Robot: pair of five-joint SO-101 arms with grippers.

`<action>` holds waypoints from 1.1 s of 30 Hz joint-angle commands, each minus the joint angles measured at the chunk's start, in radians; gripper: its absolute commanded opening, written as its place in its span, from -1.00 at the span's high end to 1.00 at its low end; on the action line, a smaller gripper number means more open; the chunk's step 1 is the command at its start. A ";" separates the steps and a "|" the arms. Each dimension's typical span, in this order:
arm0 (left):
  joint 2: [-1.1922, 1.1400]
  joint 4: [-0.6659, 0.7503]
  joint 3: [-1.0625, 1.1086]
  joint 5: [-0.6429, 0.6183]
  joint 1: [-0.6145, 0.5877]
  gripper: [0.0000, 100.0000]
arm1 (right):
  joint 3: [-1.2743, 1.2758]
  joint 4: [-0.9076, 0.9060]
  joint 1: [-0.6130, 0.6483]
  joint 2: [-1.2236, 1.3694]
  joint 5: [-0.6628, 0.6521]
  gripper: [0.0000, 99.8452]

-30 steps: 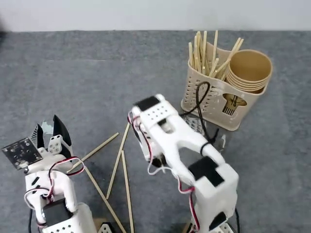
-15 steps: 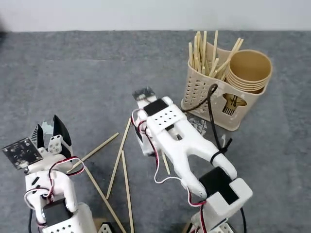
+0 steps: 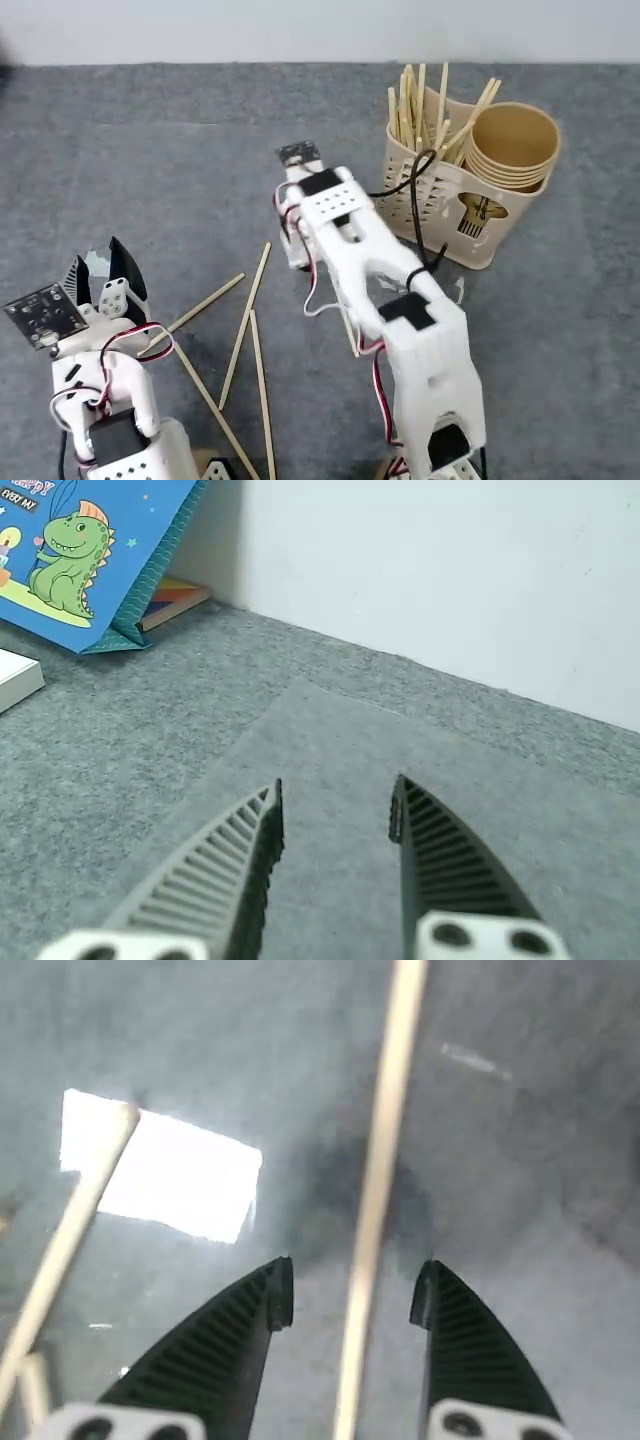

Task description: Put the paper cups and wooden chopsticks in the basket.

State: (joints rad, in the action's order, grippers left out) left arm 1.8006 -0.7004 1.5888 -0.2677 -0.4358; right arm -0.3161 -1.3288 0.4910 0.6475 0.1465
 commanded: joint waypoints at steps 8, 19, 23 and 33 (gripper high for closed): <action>0.017 0.023 -0.007 -0.008 -0.002 0.66 | -0.132 0.012 0.004 0.116 -0.063 0.89; 0.017 0.023 -0.005 -0.008 0.000 0.66 | -0.133 -0.194 0.071 -0.047 -0.069 0.98; 0.018 0.026 0.002 -0.008 0.000 0.66 | -0.133 -0.300 0.108 -0.188 -0.068 0.98; 0.018 0.026 0.004 -0.008 0.000 0.66 | -0.133 -0.447 0.076 -0.613 -0.075 0.98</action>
State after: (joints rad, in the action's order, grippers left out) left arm 1.8006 -0.7004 1.5980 -0.2677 -0.4373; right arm -0.4327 -1.7430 0.5984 0.2041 0.0821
